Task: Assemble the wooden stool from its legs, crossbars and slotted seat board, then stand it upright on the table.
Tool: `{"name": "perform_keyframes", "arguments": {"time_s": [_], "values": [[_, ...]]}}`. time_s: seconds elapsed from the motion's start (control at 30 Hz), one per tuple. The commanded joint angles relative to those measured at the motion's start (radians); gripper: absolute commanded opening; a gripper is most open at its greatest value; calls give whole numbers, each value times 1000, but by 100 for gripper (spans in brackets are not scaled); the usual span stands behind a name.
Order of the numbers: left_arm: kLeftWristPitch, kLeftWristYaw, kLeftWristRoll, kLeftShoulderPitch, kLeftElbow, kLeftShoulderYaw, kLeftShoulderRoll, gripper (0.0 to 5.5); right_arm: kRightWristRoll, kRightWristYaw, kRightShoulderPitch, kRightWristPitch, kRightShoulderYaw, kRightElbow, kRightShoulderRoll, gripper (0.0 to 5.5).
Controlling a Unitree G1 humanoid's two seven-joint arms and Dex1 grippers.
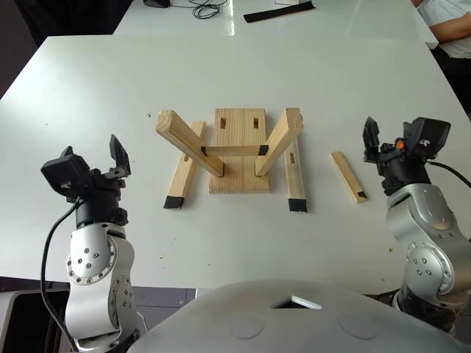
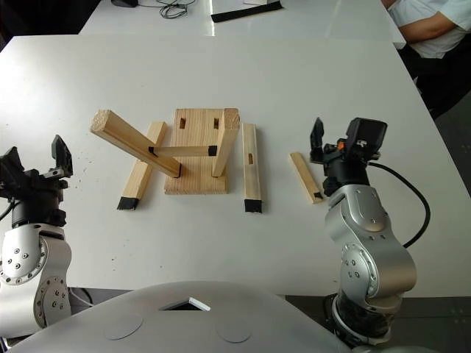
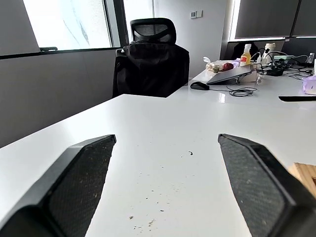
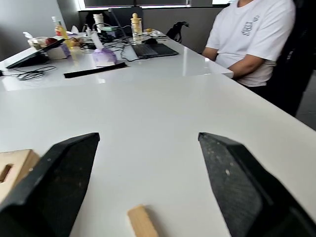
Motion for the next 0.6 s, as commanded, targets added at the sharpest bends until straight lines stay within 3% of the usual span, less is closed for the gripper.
{"name": "perform_keyframes", "arguments": {"time_s": [0.03, 0.13, 0.33, 0.6], "values": [[118, -238, -154, -46, -100, -347, 108, 384, 262, 194, -73, 93, 171, -85, 12, 369], [158, -286, -189, -9, -137, -453, 157, 384, 367, 271, -88, 137, 185, -85, -34, 369], [115, -263, -196, -5, -71, -295, 167, 384, 422, 305, -71, 149, 154, -69, -102, 369], [81, -277, -267, -23, -29, -135, 172, 384, 394, 489, -55, 79, 49, 55, -309, 369]]}}
